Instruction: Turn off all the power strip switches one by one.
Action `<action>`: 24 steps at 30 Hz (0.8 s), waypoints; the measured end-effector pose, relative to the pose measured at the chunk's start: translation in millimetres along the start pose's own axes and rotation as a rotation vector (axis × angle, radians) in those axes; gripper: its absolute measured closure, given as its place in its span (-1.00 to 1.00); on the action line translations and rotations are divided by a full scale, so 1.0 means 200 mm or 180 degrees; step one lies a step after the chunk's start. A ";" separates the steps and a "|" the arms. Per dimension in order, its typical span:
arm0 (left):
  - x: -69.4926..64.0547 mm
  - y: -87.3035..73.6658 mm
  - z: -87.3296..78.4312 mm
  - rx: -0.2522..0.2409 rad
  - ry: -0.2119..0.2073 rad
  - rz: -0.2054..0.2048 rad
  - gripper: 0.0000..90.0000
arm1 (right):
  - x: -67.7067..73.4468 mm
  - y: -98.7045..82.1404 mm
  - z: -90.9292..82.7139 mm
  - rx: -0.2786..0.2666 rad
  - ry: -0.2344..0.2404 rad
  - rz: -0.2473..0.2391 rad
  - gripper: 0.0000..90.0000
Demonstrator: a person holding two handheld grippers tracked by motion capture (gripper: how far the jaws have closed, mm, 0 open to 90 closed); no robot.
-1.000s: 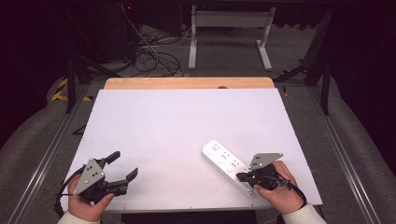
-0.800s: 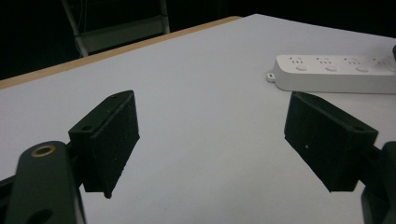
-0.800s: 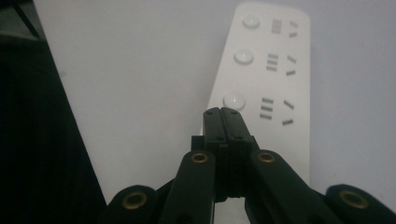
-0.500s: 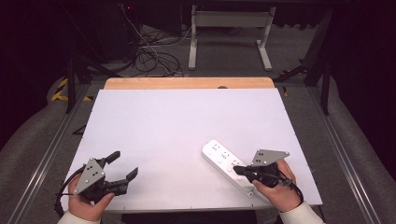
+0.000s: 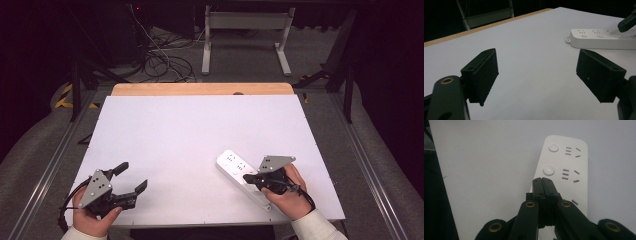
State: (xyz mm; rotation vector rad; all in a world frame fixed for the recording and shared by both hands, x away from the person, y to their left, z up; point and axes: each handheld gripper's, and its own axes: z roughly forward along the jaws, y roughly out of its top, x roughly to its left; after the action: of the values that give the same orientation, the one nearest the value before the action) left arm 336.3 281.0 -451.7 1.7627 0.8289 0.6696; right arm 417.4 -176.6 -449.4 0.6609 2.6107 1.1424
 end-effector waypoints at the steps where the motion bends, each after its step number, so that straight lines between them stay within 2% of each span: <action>1: 0.00 0.00 0.00 0.0000 0.0001 0.0014 -0.59 | 0.00 0.00 0.01 0.0008 0.0008 -0.0002 1.00; 24: 0.00 0.00 0.00 0.0006 0.0000 0.0031 -0.58 | -0.02 -0.02 0.05 0.0125 0.0033 0.0050 1.00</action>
State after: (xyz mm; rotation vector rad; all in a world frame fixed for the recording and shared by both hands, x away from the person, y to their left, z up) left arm 336.5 281.0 -451.7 1.7694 0.8215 0.6754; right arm 423.3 -174.5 -458.3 0.6865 2.6475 1.1047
